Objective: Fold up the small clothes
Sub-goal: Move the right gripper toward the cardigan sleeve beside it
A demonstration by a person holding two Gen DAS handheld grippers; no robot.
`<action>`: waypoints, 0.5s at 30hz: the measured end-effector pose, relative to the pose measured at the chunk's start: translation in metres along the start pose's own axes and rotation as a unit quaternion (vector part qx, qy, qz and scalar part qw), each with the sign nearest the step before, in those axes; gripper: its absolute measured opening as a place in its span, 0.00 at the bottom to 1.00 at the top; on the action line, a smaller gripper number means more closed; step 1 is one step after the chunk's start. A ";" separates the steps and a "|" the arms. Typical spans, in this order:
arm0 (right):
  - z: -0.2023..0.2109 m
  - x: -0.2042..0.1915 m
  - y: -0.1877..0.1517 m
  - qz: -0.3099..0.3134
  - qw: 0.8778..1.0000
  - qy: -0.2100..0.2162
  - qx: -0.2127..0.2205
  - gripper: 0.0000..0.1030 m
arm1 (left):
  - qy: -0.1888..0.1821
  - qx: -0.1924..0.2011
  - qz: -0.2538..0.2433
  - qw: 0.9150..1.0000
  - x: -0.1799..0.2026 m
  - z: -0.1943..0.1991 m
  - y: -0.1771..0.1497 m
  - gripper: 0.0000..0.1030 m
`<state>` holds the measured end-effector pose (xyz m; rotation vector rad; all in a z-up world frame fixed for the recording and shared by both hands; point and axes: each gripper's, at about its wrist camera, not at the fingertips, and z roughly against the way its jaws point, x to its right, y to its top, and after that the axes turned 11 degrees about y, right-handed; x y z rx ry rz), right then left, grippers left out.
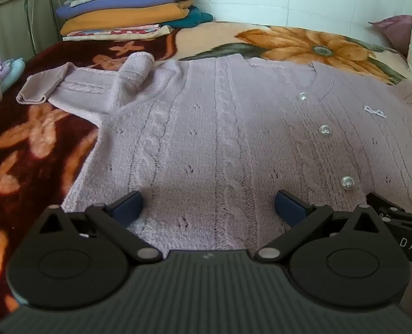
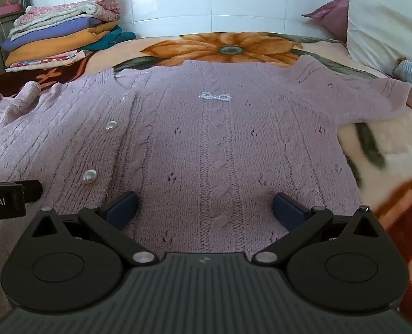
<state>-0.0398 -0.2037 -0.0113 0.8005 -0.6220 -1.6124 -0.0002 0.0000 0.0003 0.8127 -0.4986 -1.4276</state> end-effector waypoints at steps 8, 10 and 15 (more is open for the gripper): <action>0.011 0.000 0.003 0.007 1.000 0.008 0.003 1.00 | -0.011 -0.007 0.009 1.000 -0.010 0.007 0.001 1.00; 0.019 0.000 0.006 0.011 1.000 0.012 0.006 1.00 | -0.012 -0.013 0.008 1.000 -0.003 0.008 0.006 1.00; 0.041 0.004 0.015 0.009 1.000 0.018 0.023 1.00 | -0.025 -0.030 0.019 0.999 -0.010 0.015 0.012 1.00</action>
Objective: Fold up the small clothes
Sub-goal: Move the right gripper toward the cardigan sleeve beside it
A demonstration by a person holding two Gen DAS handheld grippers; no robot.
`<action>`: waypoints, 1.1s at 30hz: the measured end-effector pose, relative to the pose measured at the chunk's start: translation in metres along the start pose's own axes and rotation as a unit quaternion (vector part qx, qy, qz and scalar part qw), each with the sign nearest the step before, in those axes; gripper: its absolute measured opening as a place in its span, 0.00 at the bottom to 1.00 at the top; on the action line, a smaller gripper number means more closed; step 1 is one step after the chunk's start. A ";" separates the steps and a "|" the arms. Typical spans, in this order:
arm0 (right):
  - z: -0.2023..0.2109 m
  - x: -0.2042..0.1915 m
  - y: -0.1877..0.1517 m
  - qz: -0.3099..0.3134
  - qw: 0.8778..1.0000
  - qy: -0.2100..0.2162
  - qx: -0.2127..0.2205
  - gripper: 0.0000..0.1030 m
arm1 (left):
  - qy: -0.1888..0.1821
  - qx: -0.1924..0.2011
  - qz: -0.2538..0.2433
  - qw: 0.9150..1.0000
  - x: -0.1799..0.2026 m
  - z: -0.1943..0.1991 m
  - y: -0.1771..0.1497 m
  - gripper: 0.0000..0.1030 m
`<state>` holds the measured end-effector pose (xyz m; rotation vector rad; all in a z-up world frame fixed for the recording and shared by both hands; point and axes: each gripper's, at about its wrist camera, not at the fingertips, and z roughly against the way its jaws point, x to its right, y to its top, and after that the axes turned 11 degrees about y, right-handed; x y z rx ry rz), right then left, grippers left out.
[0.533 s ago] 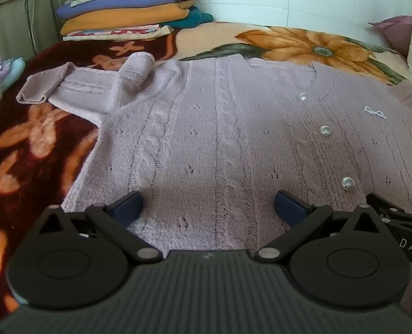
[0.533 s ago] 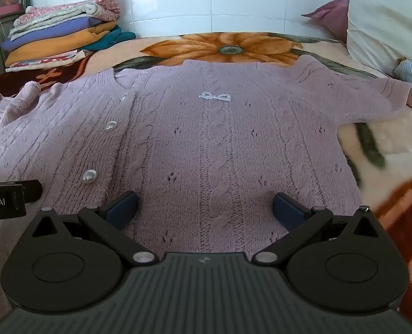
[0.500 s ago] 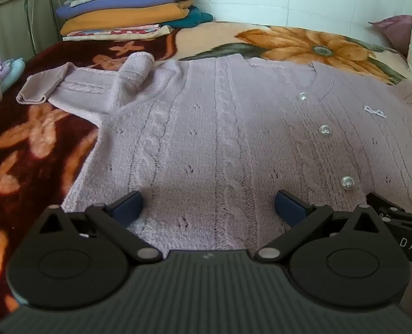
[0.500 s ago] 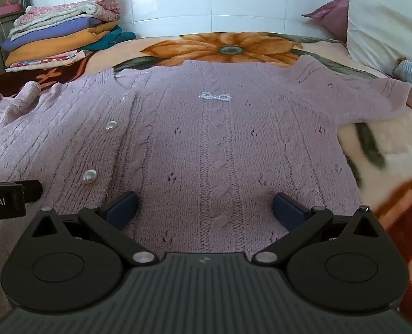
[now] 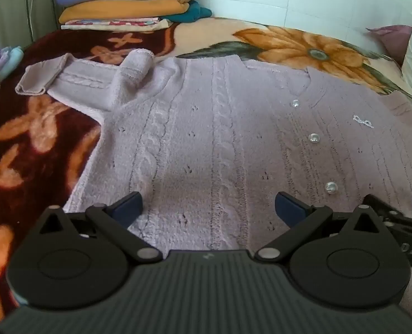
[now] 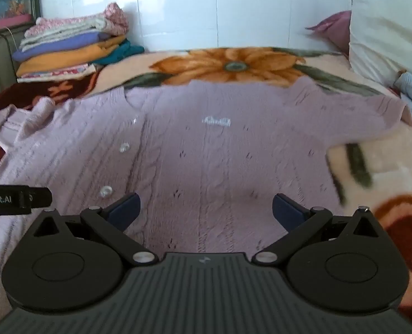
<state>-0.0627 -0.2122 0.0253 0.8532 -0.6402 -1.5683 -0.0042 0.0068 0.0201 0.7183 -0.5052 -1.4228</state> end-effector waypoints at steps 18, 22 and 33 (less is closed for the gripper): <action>0.029 0.029 0.022 -0.034 0.999 0.001 0.013 1.00 | -0.010 0.002 -0.014 1.000 0.006 0.026 0.017 1.00; 0.028 0.037 0.025 -0.042 0.999 -0.002 0.012 1.00 | -0.005 0.001 -0.017 1.000 0.008 0.025 0.019 1.00; 0.025 0.063 0.040 -0.053 0.998 -0.006 0.021 1.00 | 0.001 -0.008 -0.016 1.000 0.012 0.022 0.028 1.00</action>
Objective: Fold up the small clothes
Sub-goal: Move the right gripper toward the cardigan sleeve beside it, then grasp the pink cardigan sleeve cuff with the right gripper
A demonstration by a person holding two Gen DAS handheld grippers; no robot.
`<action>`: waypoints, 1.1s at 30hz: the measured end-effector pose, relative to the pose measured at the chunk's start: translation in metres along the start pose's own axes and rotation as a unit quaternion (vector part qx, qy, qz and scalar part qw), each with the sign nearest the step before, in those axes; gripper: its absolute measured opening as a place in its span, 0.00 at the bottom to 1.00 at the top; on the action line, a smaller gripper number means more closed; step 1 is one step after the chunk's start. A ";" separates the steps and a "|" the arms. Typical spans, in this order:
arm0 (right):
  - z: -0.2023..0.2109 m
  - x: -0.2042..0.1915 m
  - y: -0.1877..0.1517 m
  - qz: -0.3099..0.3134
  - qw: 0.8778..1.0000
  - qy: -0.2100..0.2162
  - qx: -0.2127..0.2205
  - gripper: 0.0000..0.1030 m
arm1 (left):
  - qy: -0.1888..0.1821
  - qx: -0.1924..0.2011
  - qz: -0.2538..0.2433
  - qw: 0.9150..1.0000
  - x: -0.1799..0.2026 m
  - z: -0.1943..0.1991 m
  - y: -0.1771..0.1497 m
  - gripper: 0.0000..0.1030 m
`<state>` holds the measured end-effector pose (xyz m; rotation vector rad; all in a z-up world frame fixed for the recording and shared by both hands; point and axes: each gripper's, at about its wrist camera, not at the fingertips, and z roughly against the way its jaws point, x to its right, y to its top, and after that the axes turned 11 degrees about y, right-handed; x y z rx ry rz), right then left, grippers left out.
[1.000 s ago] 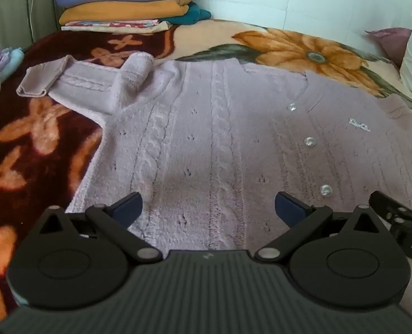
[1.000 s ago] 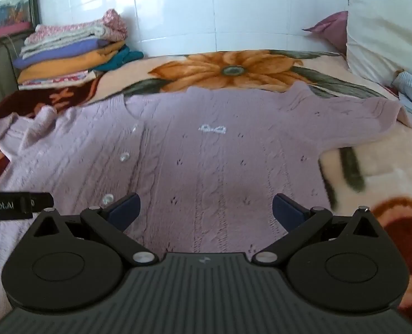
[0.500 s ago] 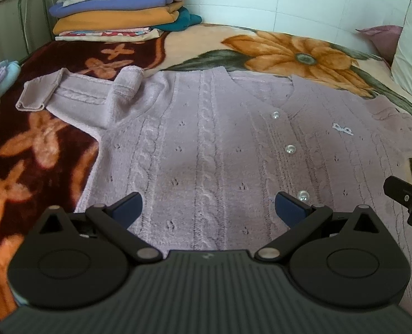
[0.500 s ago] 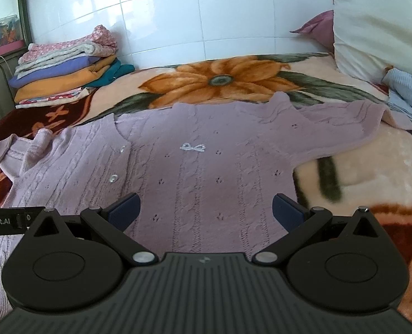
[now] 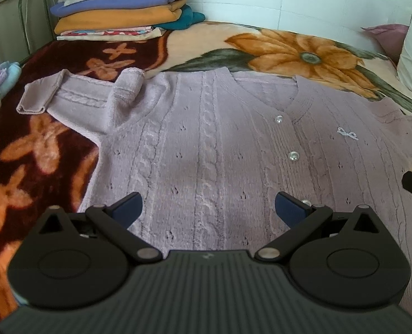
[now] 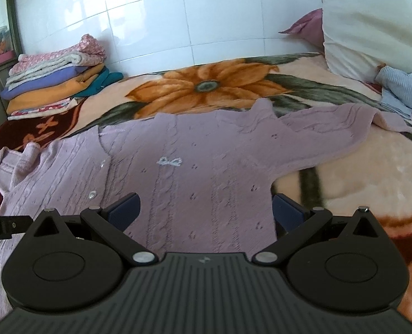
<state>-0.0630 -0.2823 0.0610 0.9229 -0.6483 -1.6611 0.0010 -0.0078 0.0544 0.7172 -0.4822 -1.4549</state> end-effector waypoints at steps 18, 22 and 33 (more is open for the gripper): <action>-0.024 0.138 0.053 -0.040 0.996 -0.073 0.038 1.00 | 0.001 -0.015 -0.011 1.000 0.018 -0.013 0.012 1.00; -0.044 0.182 0.068 -0.061 0.993 -0.093 0.045 1.00 | 0.007 -0.023 -0.015 1.000 0.023 -0.019 0.013 1.00; -0.090 0.252 0.095 -0.125 0.986 -0.091 0.062 1.00 | 0.021 -0.045 -0.021 0.999 0.034 -0.034 0.013 1.00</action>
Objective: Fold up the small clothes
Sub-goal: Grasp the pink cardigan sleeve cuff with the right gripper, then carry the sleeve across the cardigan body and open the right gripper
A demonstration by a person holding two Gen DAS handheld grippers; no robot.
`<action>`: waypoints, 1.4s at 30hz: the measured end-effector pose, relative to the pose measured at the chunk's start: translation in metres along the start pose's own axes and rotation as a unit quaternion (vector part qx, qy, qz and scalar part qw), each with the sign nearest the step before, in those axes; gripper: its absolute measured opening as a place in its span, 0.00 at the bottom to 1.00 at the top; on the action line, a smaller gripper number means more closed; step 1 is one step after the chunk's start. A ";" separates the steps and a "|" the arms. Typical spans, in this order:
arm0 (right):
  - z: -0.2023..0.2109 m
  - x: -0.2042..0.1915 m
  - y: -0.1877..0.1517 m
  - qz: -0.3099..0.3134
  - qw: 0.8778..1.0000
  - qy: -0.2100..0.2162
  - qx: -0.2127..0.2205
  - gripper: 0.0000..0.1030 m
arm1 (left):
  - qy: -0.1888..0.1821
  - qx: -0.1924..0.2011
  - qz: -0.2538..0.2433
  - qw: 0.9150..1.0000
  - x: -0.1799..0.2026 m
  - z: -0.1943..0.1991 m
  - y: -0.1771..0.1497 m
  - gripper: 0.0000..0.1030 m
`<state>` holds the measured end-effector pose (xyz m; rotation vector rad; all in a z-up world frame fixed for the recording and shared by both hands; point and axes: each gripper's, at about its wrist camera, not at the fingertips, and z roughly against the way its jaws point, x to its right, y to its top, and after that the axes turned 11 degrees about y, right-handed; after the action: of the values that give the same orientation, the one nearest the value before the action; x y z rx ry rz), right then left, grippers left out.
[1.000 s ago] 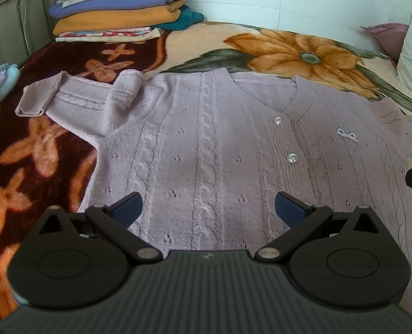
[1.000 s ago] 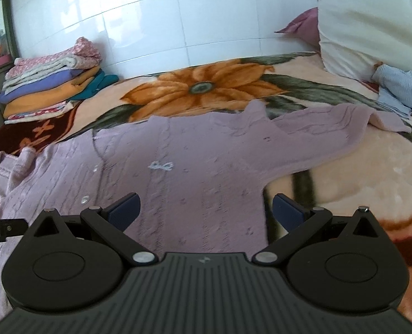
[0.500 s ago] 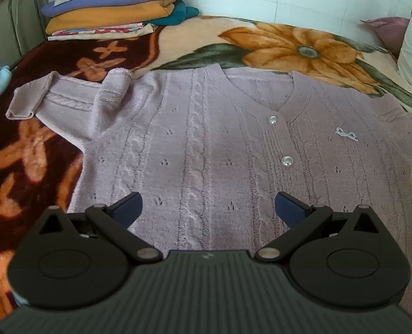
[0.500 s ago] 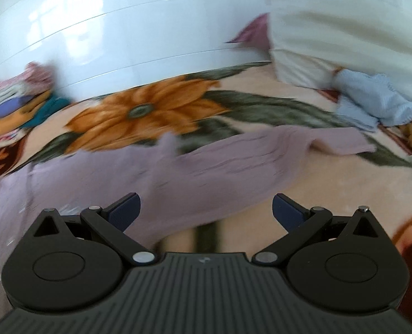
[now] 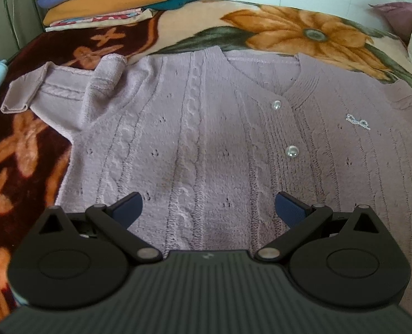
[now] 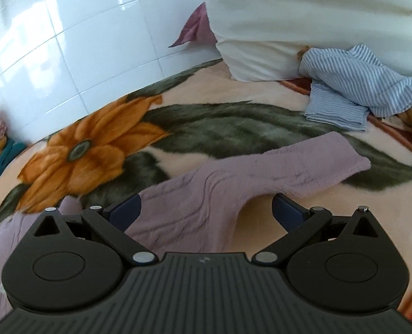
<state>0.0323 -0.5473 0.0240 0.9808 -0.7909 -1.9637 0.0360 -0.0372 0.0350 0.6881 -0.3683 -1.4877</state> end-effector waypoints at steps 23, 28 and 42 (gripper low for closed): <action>0.066 0.003 0.001 0.012 0.997 -0.011 0.072 0.07 | -0.010 0.000 -0.002 1.000 0.005 0.005 0.001 1.00; 0.095 -0.005 0.003 0.008 0.996 0.006 0.084 0.07 | -0.018 0.005 -0.003 1.000 0.004 0.010 0.002 1.00; 0.142 -0.081 0.014 0.033 0.993 0.080 0.086 0.07 | -0.042 0.008 -0.002 0.999 -0.001 0.018 0.001 1.00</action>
<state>-0.0505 -0.4599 0.1352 1.1818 -0.9005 -1.7587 0.0255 -0.0397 0.0489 0.6407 -0.4435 -1.5227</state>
